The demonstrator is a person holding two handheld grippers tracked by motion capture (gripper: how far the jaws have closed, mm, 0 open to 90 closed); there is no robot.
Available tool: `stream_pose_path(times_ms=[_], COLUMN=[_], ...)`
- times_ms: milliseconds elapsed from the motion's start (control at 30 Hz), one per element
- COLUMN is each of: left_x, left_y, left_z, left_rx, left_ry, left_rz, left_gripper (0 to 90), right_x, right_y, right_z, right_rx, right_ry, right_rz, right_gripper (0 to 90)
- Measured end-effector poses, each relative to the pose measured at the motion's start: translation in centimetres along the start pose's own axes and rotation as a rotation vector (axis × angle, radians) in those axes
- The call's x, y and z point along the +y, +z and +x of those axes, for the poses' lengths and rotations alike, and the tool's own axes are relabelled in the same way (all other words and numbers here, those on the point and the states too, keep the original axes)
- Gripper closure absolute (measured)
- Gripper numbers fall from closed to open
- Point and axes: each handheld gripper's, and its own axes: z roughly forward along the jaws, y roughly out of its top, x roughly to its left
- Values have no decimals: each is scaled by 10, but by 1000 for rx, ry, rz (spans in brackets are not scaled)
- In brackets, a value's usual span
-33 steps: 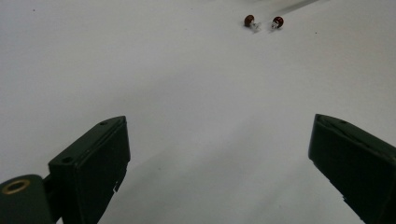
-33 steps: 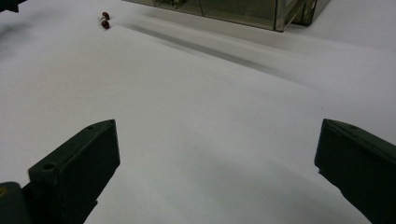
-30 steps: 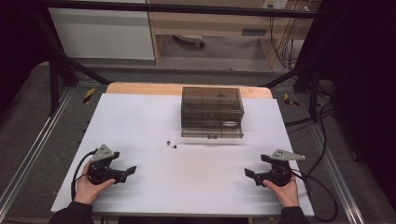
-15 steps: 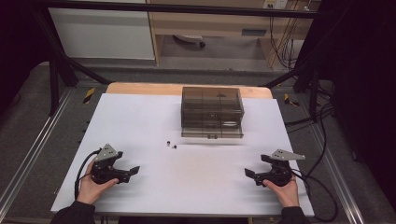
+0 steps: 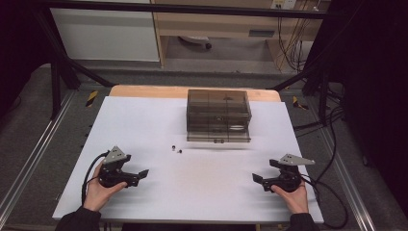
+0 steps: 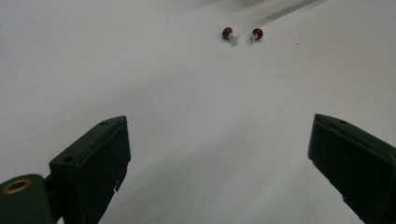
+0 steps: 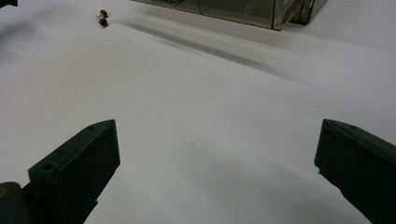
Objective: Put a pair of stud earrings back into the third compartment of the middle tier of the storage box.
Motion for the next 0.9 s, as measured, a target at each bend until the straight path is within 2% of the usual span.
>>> stream_pose_path(times_ms=[900], left_x=[28], left_y=[15], left_z=[-9], left_rx=[8], left_ry=[0], left_rz=[20], left_gripper=[59], right_x=[0], right_y=[0], right_z=[0], right_rx=[-5], right_ry=[-5], right_rz=[9], right_gripper=[6])
